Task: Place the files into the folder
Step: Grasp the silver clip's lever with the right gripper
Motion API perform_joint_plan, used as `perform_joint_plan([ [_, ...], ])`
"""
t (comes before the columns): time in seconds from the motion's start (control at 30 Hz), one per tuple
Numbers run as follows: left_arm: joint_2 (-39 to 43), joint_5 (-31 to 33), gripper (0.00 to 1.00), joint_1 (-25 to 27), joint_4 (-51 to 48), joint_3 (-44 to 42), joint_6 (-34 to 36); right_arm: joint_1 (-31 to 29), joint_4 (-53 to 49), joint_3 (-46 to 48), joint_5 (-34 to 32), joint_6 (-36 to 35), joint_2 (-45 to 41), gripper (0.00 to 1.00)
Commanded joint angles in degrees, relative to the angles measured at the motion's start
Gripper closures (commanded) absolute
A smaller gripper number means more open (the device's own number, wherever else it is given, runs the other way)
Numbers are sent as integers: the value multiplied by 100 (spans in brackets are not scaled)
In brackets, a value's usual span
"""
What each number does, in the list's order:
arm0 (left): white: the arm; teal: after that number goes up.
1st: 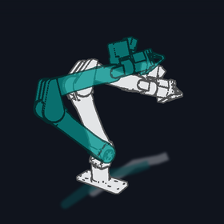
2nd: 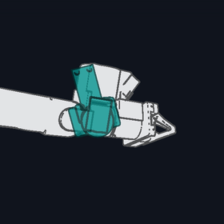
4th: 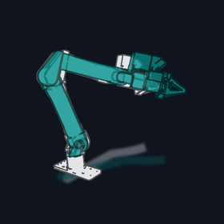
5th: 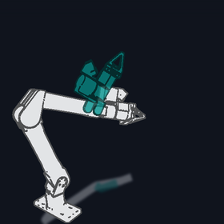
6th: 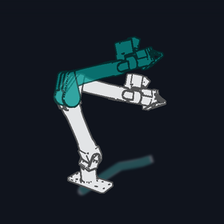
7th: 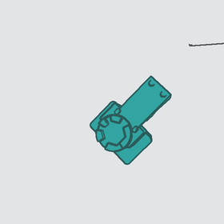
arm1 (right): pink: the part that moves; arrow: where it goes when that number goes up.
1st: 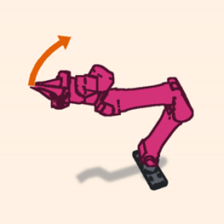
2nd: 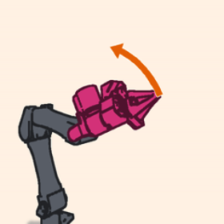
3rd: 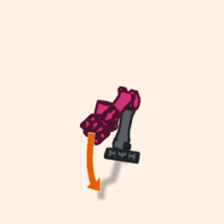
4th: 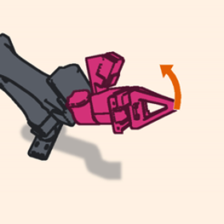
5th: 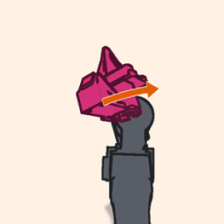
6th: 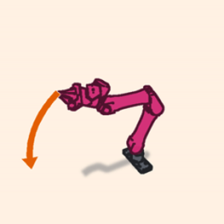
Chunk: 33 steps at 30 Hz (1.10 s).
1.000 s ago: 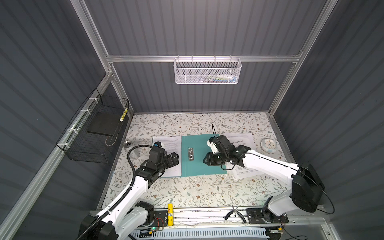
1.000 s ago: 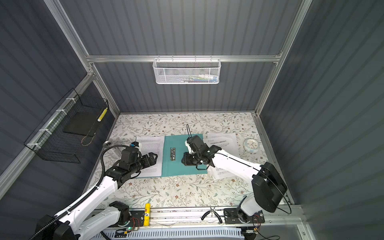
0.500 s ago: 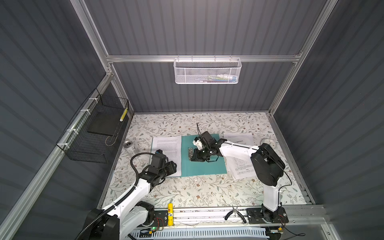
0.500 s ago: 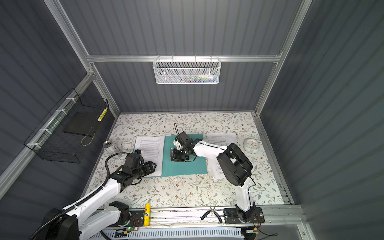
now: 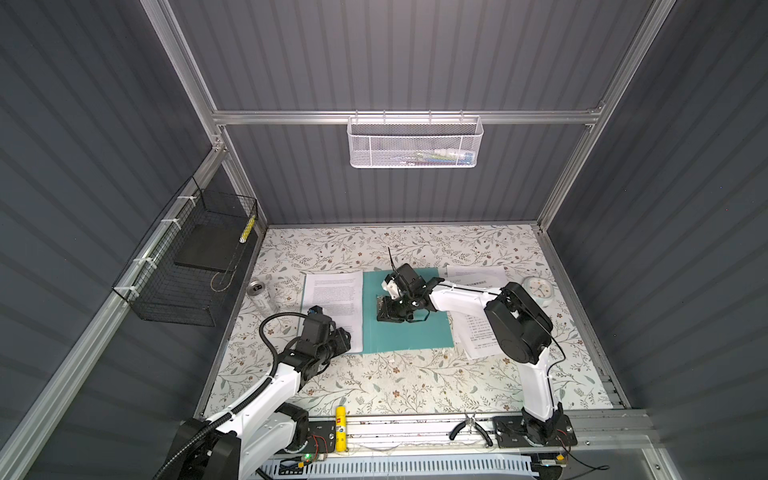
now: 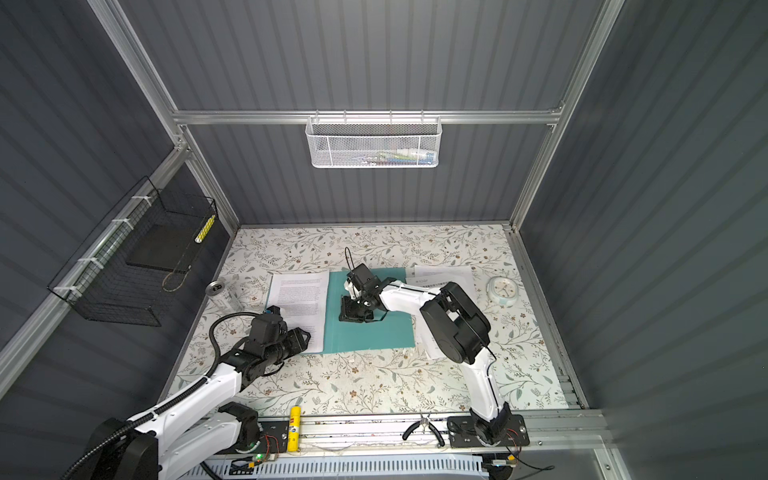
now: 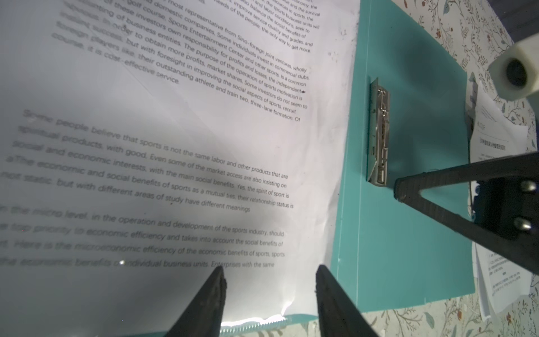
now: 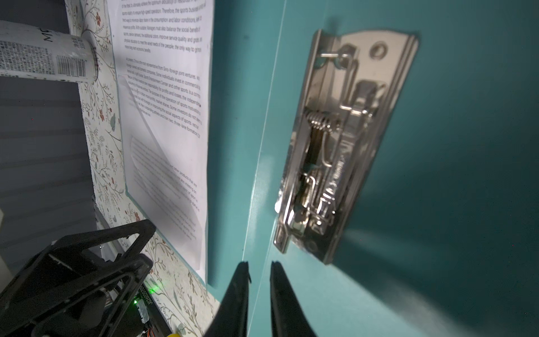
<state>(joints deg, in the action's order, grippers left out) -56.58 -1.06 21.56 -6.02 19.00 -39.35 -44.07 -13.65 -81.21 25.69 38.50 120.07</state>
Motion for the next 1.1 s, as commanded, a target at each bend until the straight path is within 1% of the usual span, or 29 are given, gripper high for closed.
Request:
perform_joint_plan([
  [0.0, 68, 64, 49, -45, 103, -145, -106, 4, -39, -150, -64, 0, 110, 83],
  [0.5, 95, 203, 51, -47, -9, -143, -171, 96, 57, -176, -167, 61, 237, 85],
  [1.07, 81, 282, 52, -46, -31, -116, -167, 145, 216, -161, 143, 101, 409, 85],
])
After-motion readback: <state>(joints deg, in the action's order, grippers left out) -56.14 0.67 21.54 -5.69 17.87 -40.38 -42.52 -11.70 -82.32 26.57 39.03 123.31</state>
